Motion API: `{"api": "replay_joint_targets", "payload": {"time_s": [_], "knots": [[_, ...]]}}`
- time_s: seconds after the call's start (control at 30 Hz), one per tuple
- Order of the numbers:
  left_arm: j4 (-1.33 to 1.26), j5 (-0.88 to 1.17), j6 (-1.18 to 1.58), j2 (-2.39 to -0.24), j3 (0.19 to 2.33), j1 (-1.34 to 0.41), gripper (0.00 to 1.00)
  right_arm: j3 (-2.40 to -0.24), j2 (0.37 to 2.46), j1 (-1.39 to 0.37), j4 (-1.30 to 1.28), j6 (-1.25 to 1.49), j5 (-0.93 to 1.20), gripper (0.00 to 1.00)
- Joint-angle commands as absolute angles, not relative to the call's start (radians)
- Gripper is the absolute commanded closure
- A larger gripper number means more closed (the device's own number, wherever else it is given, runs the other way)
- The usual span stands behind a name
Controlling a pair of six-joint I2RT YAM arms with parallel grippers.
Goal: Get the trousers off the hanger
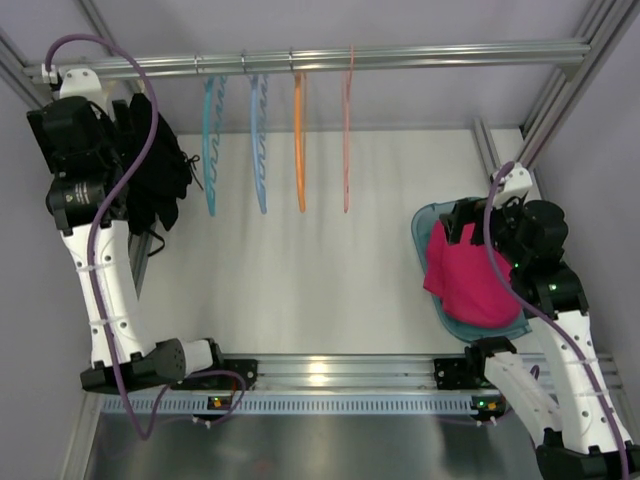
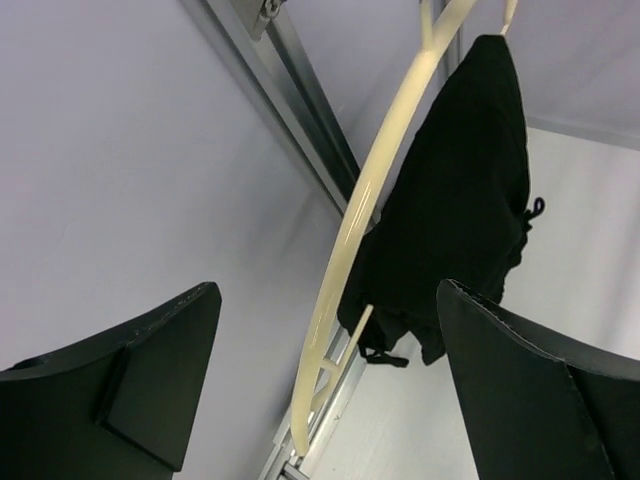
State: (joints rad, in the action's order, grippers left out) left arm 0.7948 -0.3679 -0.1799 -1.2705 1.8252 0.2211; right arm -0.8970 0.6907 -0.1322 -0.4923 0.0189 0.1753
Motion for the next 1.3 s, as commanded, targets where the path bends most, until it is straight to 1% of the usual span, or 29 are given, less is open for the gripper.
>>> {"api": "replay_joint_targets", "payload": {"time_s": [0.0, 0.07, 0.1, 0.13, 0.27, 0.37, 0.43, 0.57, 0.77, 0.9, 0.97, 1.07, 1.2, 1.27], "knots": [[0.723, -0.249, -0.222, -1.287, 1.875, 0.267, 0.05, -0.897, 0.661, -0.121, -0.433, 0.011, 0.189, 0.01], [0.745, -0.098, -0.203, -1.289, 1.879, 0.326, 0.05, -0.896, 0.644, -0.121, -0.433, 0.011, 0.186, 0.01], [0.753, 0.017, -0.183, -1.292, 1.881, 0.401, 0.06, -0.894, 0.638, -0.123, -0.433, -0.023, 0.187, 0.01], [0.759, 0.056, -0.183, -1.299, 1.885, 0.425, 0.07, -0.894, 0.626, -0.121, -0.431, -0.026, 0.189, 0.01], [0.814, 0.126, -0.202, -1.342, 1.927, 0.452, 0.09, -0.890, 0.607, -0.123, -0.437, -0.037, 0.192, 0.01], [0.828, 0.253, -0.202, -1.368, 1.942, 0.500, 0.11, -0.891, 0.611, -0.121, -0.439, -0.035, 0.190, 0.01], [0.857, 0.288, -0.190, -1.396, 1.954, 0.520, 0.15, -0.893, 0.614, -0.121, -0.436, -0.032, 0.193, 0.01], [0.879, 0.392, -0.158, -1.436, 1.960, 0.569, 0.17, -0.890, 0.609, -0.121, -0.437, -0.029, 0.192, 0.01], [0.876, 0.482, -0.166, -1.460, 1.939, 0.580, 0.19, -0.877, 0.591, -0.123, -0.446, -0.038, 0.190, 0.01], [0.850, 0.538, -0.160, -1.473, 1.913, 0.584, 0.29, -0.877, 0.594, -0.121, -0.445, -0.037, 0.189, 0.01], [0.809, 0.552, -0.141, -1.473, 1.893, 0.584, 0.31, -0.876, 0.592, -0.121, -0.442, -0.034, 0.189, 0.01], [0.784, 0.552, -0.097, -1.491, 1.890, 0.586, 0.45, -0.871, 0.588, -0.121, -0.442, -0.031, 0.187, 0.01], [0.737, 0.568, -0.060, -1.486, 1.872, 0.586, 0.47, -0.867, 0.592, -0.121, -0.436, -0.023, 0.186, 0.01], [0.726, 0.558, -0.045, -1.491, 1.867, 0.586, 0.50, -0.868, 0.595, -0.121, -0.437, -0.015, 0.190, 0.01]]}}
